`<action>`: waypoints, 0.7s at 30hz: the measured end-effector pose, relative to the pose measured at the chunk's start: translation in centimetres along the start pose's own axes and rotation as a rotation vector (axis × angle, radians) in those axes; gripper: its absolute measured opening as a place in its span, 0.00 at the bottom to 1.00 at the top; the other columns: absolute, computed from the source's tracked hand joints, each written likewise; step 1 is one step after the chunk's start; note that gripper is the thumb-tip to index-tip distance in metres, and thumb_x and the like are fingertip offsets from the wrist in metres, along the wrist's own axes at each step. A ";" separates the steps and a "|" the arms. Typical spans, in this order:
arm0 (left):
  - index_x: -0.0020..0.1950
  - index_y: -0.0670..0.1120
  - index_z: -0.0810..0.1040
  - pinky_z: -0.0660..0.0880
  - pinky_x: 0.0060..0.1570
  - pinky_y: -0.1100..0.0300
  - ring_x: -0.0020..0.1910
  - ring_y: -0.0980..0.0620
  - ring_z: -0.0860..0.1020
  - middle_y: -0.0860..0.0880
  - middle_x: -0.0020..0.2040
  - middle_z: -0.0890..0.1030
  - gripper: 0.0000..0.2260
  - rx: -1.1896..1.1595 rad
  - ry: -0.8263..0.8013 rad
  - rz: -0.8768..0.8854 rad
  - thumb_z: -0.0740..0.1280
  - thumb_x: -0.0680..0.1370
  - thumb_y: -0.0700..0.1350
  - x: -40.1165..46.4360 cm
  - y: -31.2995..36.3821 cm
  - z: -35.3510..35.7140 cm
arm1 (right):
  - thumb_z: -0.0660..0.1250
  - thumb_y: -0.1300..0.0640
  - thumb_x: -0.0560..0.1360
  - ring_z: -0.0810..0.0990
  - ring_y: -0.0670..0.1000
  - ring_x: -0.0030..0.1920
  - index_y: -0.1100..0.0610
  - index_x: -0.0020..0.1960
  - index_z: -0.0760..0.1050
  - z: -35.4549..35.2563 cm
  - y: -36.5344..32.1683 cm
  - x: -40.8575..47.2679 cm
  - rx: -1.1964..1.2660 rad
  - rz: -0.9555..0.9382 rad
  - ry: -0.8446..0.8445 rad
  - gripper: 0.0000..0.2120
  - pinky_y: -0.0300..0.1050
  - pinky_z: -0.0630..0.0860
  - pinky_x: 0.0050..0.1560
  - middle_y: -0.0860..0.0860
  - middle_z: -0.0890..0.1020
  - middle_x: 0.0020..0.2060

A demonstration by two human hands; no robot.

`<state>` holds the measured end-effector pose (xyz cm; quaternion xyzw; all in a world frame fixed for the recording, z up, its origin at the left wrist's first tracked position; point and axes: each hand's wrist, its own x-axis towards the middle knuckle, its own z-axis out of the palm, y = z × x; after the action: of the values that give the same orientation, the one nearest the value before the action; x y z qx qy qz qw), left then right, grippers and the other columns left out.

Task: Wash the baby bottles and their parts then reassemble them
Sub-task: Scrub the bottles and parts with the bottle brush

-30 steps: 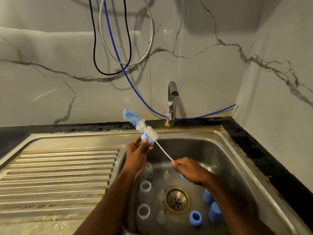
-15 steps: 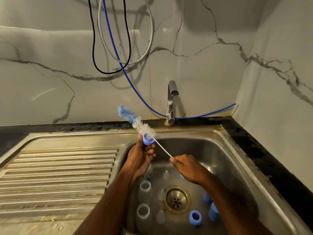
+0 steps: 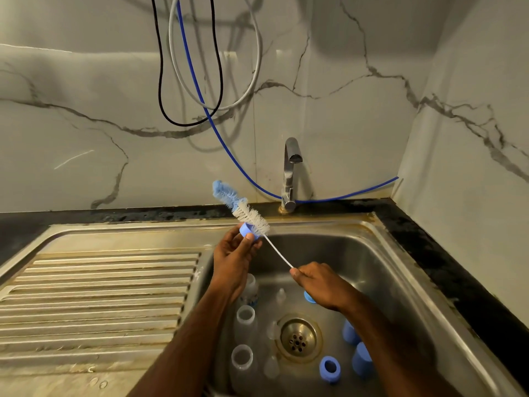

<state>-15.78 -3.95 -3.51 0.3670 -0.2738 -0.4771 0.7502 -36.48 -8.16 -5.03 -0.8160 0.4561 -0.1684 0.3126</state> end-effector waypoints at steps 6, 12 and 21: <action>0.63 0.40 0.78 0.83 0.51 0.55 0.50 0.48 0.85 0.41 0.53 0.84 0.14 0.041 0.012 -0.056 0.68 0.78 0.41 0.3 0.2 -0.7 | 0.55 0.40 0.82 0.68 0.41 0.26 0.45 0.29 0.70 0.3 -0.4 -0.2 0.006 -0.064 -0.060 0.24 0.45 0.68 0.35 0.43 0.71 0.24; 0.58 0.38 0.80 0.83 0.43 0.59 0.41 0.50 0.82 0.38 0.48 0.84 0.18 0.087 -0.084 -0.228 0.66 0.77 0.50 -0.2 1.1 -0.2 | 0.55 0.40 0.82 0.71 0.45 0.28 0.52 0.31 0.68 -0.2 0.7 0.0 -0.060 0.010 0.046 0.25 0.54 0.75 0.40 0.47 0.73 0.25; 0.62 0.37 0.77 0.81 0.49 0.57 0.47 0.47 0.81 0.38 0.53 0.82 0.10 0.178 -0.057 -0.093 0.63 0.82 0.38 -0.9 1.4 0.5 | 0.54 0.39 0.82 0.70 0.43 0.28 0.49 0.31 0.69 0.3 -0.2 -0.2 -0.030 -0.069 0.043 0.25 0.49 0.71 0.36 0.46 0.73 0.25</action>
<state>-15.80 -2.90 -2.14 0.4307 -0.3189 -0.4954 0.6836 -36.24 -7.82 -5.13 -0.8321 0.4368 -0.1897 0.2843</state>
